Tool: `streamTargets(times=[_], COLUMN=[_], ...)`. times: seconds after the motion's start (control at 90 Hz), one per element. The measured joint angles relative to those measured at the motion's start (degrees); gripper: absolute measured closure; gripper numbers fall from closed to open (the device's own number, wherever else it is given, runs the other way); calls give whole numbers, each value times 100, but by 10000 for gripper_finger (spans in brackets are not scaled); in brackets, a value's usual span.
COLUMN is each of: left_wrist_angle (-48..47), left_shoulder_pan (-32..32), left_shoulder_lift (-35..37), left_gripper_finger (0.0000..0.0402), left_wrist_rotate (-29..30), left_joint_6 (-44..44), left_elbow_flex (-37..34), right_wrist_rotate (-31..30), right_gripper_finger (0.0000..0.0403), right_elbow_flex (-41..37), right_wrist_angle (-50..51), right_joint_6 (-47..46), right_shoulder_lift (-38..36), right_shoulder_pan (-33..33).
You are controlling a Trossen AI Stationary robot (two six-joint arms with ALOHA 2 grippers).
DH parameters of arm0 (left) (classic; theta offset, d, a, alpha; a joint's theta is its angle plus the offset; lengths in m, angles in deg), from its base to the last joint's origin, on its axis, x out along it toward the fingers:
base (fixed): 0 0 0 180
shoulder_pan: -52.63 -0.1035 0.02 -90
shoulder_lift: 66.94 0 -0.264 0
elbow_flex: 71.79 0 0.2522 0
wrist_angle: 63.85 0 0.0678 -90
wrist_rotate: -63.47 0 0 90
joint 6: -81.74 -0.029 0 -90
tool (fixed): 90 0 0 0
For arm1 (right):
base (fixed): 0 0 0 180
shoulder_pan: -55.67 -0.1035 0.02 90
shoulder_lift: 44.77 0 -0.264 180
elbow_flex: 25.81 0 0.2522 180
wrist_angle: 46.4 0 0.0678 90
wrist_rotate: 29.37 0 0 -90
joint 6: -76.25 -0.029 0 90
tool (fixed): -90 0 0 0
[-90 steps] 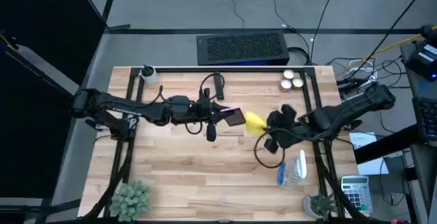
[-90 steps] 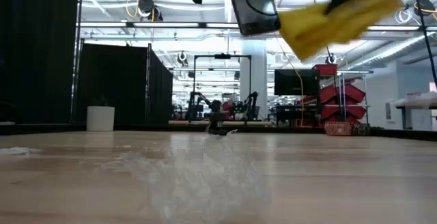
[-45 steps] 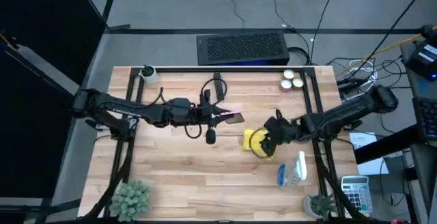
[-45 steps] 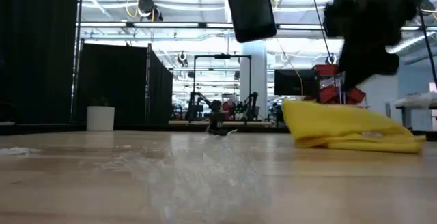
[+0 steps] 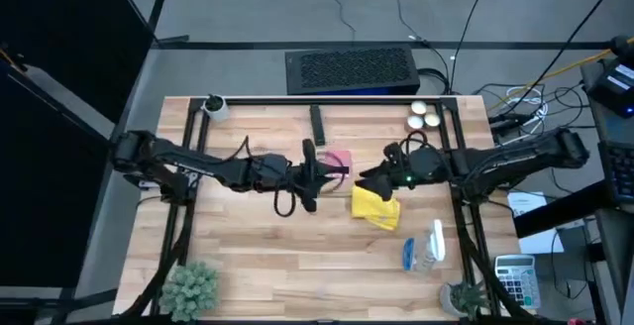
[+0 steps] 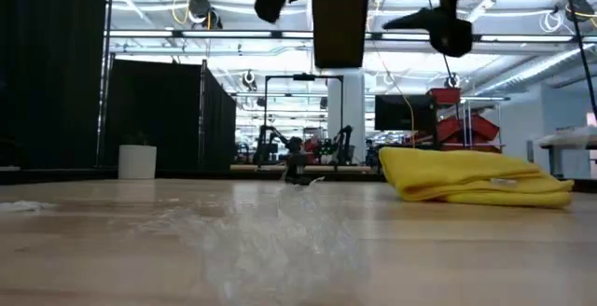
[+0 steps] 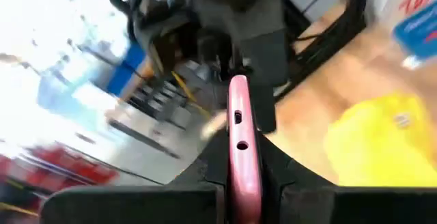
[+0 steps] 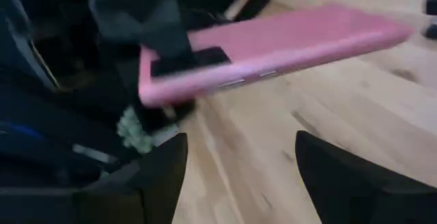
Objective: Apply microfiber cloth
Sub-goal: Spray the cellphone using a spray bottle
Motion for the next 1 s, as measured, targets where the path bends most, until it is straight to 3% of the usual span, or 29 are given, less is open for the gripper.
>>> streamTargets(times=[0.122,0.233,0.4,0.556,1.0], left_wrist_angle=[466,598,648,618,655], left_shoulder_pan=[240,404,554,543,745], left_shoulder_lift=[-81,-78,-72,-75,-92], left_gripper_finger=[390,390,390,391,391], left_wrist_rotate=[312,433,848,1015,588], left_joint_6=[-1240,-1832,-2148,-2170,-2451], left_elbow_flex=[2,9,22,12,-2], right_wrist_rotate=[121,188,449,1132,678], right_gripper_finger=[151,151,151,151,151], right_elbow_flex=[-2,-12,-24,-23,0], right_wrist_angle=[-265,-698,-933,-1182,-1398], right_joint_6=[-133,-90,-52,25,-67], right_shoulder_lift=[90,84,-3,-13,272], right_shoulder_pan=[66,61,65,57,528])
